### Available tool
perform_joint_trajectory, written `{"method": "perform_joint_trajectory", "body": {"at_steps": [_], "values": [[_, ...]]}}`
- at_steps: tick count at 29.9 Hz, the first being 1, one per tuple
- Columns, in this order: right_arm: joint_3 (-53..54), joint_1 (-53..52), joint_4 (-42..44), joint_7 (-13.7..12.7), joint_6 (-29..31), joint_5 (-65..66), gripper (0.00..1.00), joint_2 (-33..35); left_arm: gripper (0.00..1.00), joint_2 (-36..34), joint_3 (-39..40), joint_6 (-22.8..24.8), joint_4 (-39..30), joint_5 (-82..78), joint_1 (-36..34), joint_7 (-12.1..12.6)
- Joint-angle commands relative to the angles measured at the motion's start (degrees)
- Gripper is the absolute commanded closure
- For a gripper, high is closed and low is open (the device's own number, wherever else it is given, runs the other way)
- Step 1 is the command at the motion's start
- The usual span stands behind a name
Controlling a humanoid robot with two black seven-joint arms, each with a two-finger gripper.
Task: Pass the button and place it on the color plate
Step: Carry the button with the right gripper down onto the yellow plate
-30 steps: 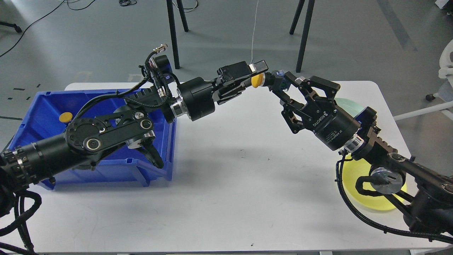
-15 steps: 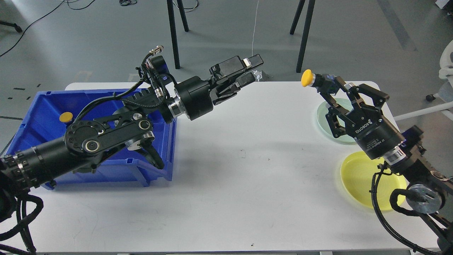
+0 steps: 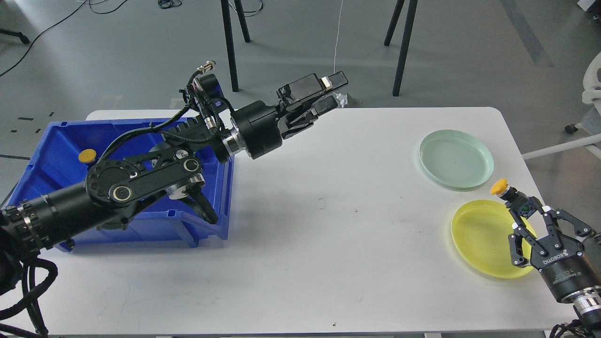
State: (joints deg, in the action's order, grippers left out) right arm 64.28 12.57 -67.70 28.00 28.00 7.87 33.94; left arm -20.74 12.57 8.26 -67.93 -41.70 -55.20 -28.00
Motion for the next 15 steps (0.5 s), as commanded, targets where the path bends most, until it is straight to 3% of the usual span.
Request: {"method": "perform_joint_trajectory", "body": {"at_steps": [1,15], "values": [[-0.99,0.61,1.69,0.00,0.00,-2.07,1.00,-0.10,0.16,0.00,0.00,0.00,-0.01,0.04,0.00,0.00],[-9.60,-3.34,6.00,0.00,0.00,-3.92,1.00,-0.45,0.16,0.00,0.00,0.00,-0.01,0.04,0.00,0.00]]}}
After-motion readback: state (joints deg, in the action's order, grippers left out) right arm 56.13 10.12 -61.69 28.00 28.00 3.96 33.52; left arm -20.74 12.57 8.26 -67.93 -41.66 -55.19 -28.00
